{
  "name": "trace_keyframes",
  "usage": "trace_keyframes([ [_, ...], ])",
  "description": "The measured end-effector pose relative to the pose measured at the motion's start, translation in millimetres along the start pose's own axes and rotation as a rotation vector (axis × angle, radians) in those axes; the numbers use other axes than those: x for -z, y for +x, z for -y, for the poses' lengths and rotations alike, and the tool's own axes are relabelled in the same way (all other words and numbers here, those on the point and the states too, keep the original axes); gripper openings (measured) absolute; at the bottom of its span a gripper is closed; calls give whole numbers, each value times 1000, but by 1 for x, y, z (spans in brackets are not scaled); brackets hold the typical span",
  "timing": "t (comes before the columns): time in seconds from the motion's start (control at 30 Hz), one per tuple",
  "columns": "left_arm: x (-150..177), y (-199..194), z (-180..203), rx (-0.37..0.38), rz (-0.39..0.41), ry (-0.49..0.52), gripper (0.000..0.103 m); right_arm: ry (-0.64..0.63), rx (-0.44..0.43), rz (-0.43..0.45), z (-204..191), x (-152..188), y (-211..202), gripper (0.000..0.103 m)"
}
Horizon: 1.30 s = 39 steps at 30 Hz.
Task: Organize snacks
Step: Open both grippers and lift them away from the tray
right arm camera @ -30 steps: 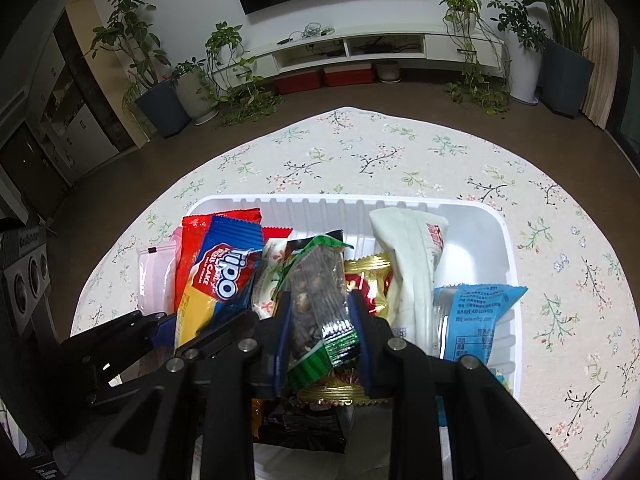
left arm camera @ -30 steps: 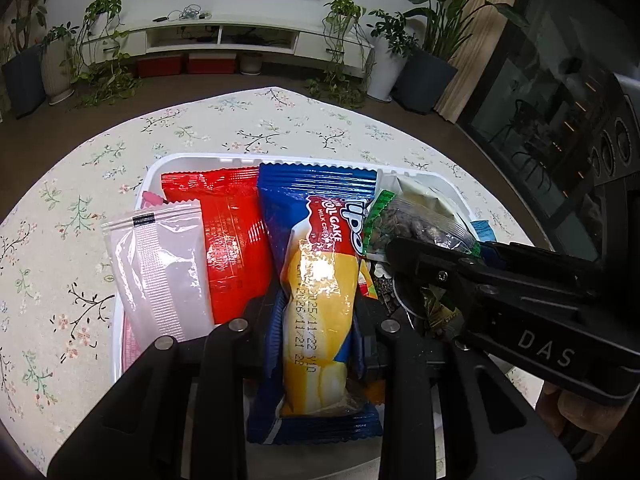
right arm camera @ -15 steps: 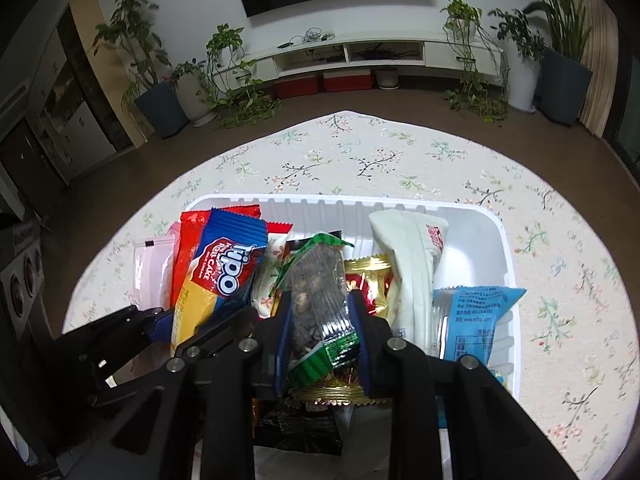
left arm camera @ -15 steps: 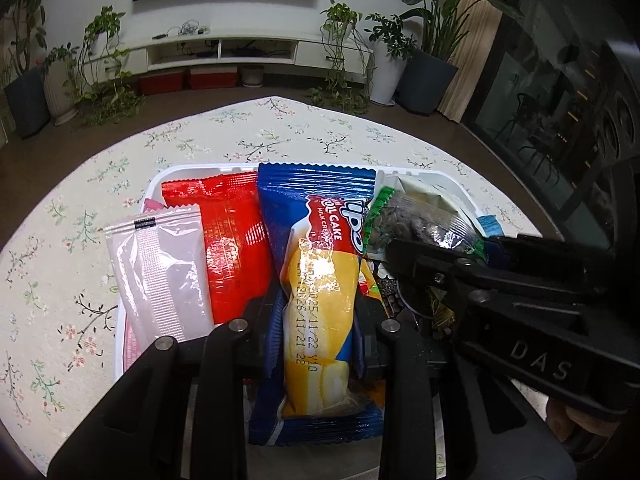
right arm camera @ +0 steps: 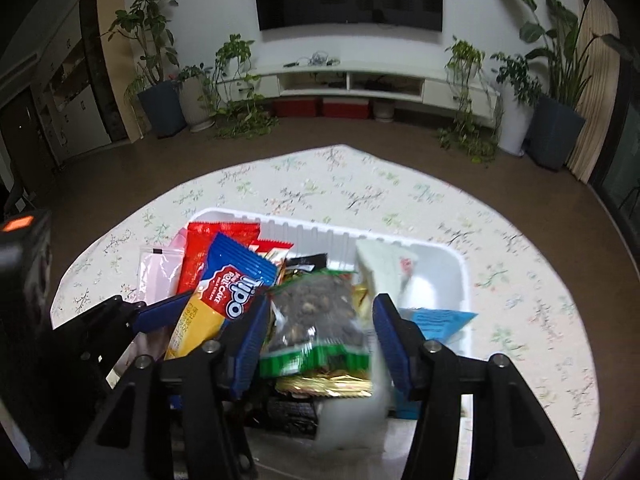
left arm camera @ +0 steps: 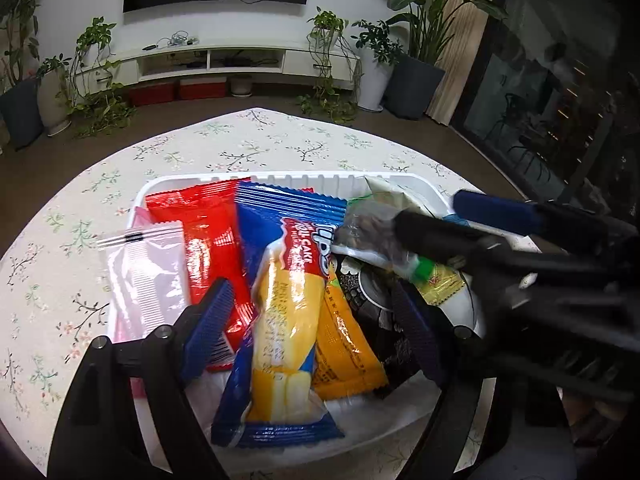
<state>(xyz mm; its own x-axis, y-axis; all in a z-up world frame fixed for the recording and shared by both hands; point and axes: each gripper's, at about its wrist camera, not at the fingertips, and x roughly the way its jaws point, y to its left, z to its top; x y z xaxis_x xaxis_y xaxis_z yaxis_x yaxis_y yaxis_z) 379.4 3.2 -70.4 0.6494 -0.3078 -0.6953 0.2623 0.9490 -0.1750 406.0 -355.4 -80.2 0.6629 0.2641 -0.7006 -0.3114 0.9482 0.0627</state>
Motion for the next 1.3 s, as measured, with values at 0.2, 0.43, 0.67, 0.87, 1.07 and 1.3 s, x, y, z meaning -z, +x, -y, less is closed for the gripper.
trace_keyframes([
  [0.2, 1, -30, -6, -18, 68, -15, 100, 59, -21, 97, 17, 2, -43, 70],
  [0.43, 18, -103, 9, -37, 205, -6, 103, 130, -19, 281, 26, 21, -120, 94],
  [0.67, 51, -226, 44, -242, 458, -38, 103, 54, 126, 698, -5, 60, -241, 103],
  [0.87, 86, -299, 81, -498, 616, -22, 103, 1, 213, 956, -40, 95, -332, 103],
  [1.07, 109, -310, 84, -389, 418, -75, 103, 60, 163, 951, -50, 118, -380, 103],
  [1.3, 153, -287, 88, -384, 227, -74, 103, 92, 142, 581, -49, 137, -353, 103],
])
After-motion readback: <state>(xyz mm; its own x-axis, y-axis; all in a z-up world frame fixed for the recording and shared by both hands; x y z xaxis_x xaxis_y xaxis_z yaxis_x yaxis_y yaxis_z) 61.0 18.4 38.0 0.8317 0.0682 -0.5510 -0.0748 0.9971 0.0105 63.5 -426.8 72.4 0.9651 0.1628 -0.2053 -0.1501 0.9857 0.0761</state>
